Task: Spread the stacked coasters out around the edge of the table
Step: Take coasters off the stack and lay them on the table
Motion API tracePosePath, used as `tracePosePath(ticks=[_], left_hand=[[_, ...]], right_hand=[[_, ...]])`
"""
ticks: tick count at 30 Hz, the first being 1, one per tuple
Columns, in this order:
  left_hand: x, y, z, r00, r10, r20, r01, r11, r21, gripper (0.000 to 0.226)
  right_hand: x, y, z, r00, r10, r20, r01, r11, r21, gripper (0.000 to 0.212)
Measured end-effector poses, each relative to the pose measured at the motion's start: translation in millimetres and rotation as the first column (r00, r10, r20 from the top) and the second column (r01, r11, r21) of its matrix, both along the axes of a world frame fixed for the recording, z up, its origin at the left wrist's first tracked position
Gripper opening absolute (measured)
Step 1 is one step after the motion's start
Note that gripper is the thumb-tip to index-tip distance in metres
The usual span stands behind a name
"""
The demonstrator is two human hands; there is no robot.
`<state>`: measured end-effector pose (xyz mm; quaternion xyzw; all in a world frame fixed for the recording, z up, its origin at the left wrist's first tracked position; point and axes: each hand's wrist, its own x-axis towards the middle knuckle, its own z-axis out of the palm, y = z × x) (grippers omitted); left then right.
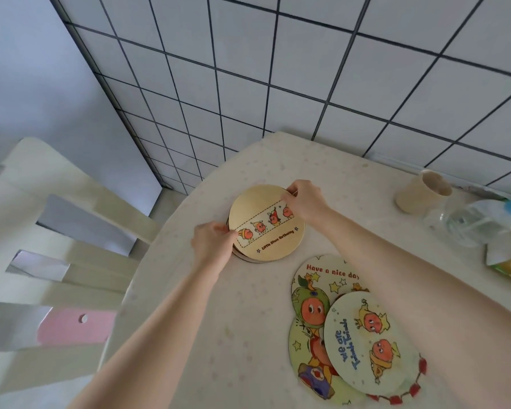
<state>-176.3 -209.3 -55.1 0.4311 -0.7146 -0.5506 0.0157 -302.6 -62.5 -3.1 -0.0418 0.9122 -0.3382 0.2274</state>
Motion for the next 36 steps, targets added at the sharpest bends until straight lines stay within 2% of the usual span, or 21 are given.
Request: tracePosePath(ticks=[3, 6, 10, 15, 23, 26, 30, 34, 36], left_hand=[[10.6, 0.2, 8.0, 0.998, -0.021, -0.051, 0.025, 0.998, 0.064, 0.005], [32.3, -2.1, 17.7, 0.991, 0.028, -0.134, -0.006, 0.987, 0.161, 0.007], [68.8, -8.2, 27.3, 0.994, 0.015, -0.110, 0.008, 0.979, 0.201, 0.005], [126.7, -12.6, 28.0, 0.996, -0.091, -0.010, 0.091, 0.990, 0.106, 0.010], [183.4, -11.0, 24.2, 0.970, -0.217, 0.106, 0.216, 0.976, 0.013, 0.019], [185.7, -9.8, 20.4, 0.961, -0.261, 0.098, 0.266, 0.963, -0.043, 0.021], [182.5, -6.4, 16.6, 0.960, -0.271, 0.075, 0.278, 0.954, -0.115, 0.025], [182.4, -9.8, 15.0, 0.962, -0.257, 0.092, 0.270, 0.947, -0.176, 0.028], [183.5, -8.3, 12.9, 0.954, -0.262, 0.147, 0.286, 0.941, -0.181, 0.027]], right_hand=[[8.8, 5.6, 7.5, 1.000, -0.011, 0.014, 0.011, 1.000, -0.008, 0.022], [31.7, 13.5, 18.4, 0.998, -0.016, 0.055, 0.019, 0.999, -0.046, 0.020], [83.5, 25.2, 21.7, 0.989, -0.031, 0.144, 0.045, 0.994, -0.095, 0.018], [169.3, 40.5, 10.1, 0.949, -0.074, 0.308, 0.116, 0.986, -0.121, 0.005], [269.4, 54.6, -13.1, 0.854, -0.193, 0.484, 0.285, 0.951, -0.123, 0.010], [284.8, 53.0, -20.3, 0.853, -0.193, 0.484, 0.275, 0.956, -0.104, 0.008], [285.2, 53.2, -25.8, 0.876, -0.213, 0.432, 0.279, 0.955, -0.095, 0.022], [284.1, 58.8, -23.0, 0.890, -0.127, 0.439, 0.212, 0.966, -0.150, 0.027], [283.6, 67.3, -22.5, 0.905, -0.090, 0.417, 0.158, 0.979, -0.132, 0.031]])
